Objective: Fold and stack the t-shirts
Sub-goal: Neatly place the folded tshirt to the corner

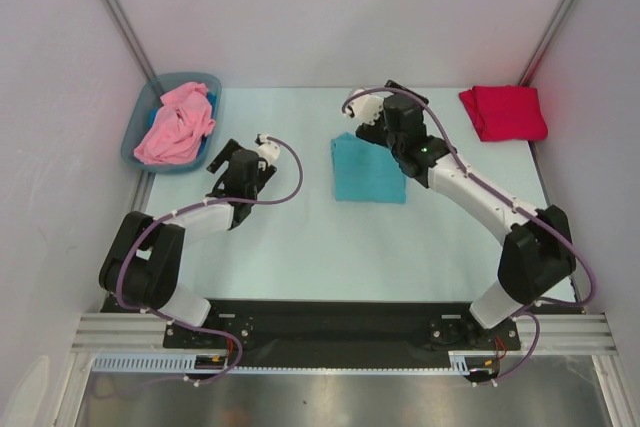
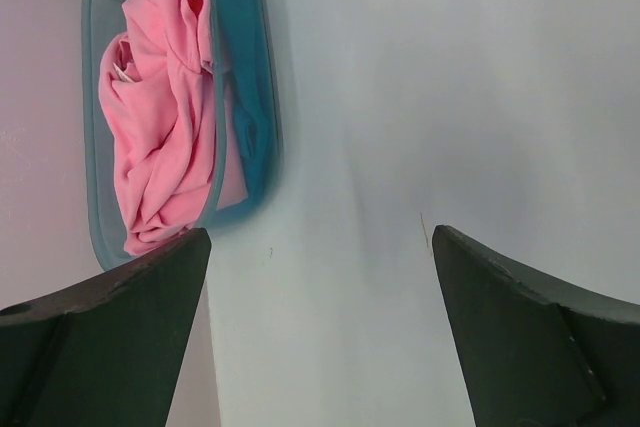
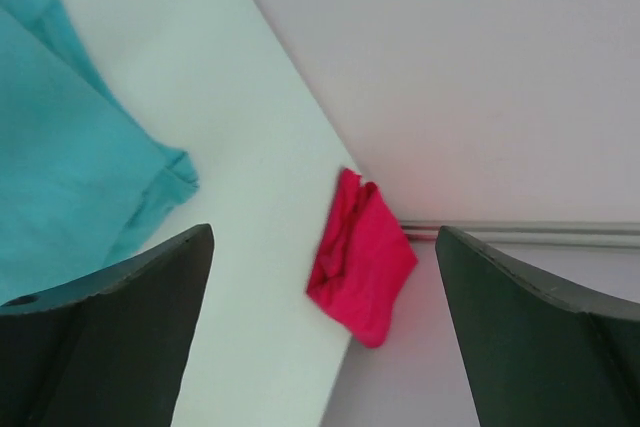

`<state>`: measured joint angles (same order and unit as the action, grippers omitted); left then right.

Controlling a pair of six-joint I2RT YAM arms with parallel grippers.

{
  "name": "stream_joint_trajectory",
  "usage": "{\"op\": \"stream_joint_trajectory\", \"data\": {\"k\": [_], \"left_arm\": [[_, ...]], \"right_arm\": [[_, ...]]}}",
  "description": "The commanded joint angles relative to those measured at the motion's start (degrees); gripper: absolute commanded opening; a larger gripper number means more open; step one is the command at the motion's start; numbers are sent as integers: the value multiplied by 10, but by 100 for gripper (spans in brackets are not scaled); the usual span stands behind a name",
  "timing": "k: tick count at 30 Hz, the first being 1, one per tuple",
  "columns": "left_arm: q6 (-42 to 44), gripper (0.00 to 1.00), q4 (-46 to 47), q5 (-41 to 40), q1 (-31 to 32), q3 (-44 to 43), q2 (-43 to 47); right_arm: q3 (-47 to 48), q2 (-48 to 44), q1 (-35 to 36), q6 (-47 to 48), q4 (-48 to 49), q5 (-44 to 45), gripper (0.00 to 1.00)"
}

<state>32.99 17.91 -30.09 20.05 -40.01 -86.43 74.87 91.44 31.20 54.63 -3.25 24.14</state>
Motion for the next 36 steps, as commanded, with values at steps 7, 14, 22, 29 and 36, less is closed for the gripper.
{"op": "stream_joint_trajectory", "data": {"k": [7,14,22,29,36], "left_arm": [[-9,100,3,1,-4,-9,21],[-4,100,11,-7,-5,-2,29],[-6,100,9,-9,-5,-3,28],[-6,100,8,-9,-5,-2,29],[-5,100,7,-8,-5,-2,32]], "right_arm": [[-6,-82,-2,-199,-251,-193,89],[-230,-165,103,-84,-141,-82,95],[-328,-185,188,7,-84,-2,95],[-377,-145,216,62,-3,28,95],[-370,-98,216,52,5,-8,95]]}}
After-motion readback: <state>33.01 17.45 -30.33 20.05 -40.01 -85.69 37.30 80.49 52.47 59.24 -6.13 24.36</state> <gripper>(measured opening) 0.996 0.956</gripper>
